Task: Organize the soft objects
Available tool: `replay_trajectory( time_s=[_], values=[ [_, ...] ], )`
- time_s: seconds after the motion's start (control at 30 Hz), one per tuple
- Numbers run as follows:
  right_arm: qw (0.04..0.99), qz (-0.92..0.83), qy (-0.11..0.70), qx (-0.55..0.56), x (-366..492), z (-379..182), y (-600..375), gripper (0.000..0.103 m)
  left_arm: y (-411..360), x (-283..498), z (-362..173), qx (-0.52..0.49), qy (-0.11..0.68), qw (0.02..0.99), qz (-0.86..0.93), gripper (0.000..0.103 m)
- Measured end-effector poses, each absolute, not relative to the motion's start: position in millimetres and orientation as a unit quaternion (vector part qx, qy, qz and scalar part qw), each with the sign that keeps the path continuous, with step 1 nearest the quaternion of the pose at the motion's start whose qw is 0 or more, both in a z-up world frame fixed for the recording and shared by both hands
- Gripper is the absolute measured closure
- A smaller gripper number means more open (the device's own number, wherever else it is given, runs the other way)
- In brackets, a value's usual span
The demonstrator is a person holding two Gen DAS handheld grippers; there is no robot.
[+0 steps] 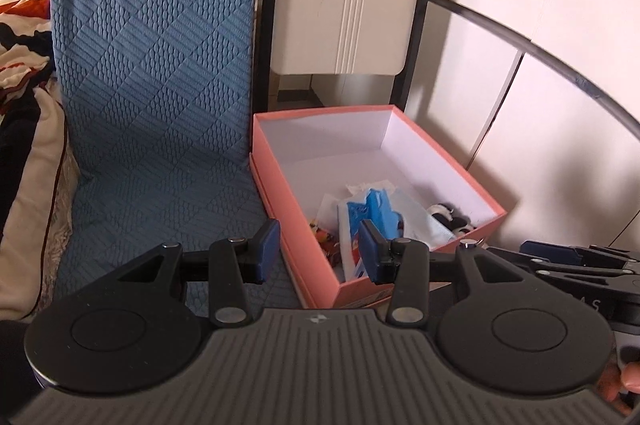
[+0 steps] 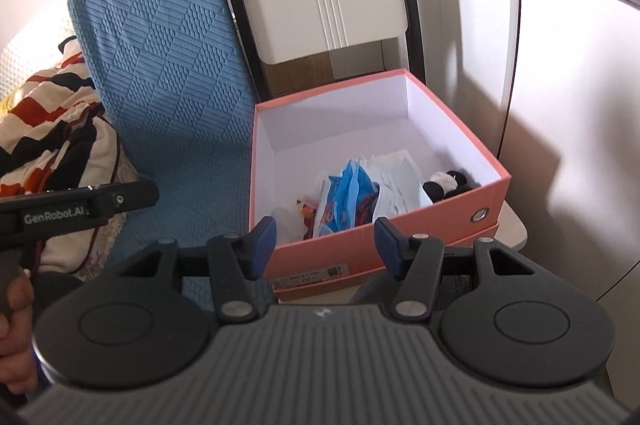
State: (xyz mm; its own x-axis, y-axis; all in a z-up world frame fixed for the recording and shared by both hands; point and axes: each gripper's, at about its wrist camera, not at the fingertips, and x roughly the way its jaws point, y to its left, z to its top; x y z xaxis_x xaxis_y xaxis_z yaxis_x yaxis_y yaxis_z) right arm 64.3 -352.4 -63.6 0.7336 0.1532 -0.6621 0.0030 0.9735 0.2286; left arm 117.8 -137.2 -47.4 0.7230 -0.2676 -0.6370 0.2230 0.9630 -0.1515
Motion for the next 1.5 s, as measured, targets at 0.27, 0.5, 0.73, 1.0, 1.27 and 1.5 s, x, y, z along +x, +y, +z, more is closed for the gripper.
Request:
replay_trajectory(
  time_s=[0.27, 0.5, 0.73, 1.0, 1.27, 1.5],
  values=[
    [0.926, 0.037, 0.359, 0.112, 62, -73, -351, 0.046, -130, 127, -65, -0.036, 0.350, 0.927, -0.129, 0.054],
    [0.930, 0.040, 0.349, 0.109, 62, -73, -347, 0.046, -126, 124, -62, -0.038, 0.340, 0.930, -0.132, 0.054],
    [0.929, 0.043, 0.354, 0.099, 57, -74, -344, 0.046, -126, 115, -55, -0.043, 0.326, 0.935, -0.134, 0.054],
    [0.928, 0.034, 0.359, 0.095, 60, -76, -343, 0.043, -126, 111, -53, -0.054, 0.325, 0.935, -0.131, 0.054],
    [0.929, 0.026, 0.357, 0.096, 61, -78, -345, 0.005, -125, 110, -54, -0.052, 0.325, 0.935, -0.132, 0.013],
    [0.930, 0.018, 0.356, 0.092, 63, -79, -346, 0.000, -127, 109, -52, -0.034, 0.316, 0.941, -0.116, 0.000]
  ],
)
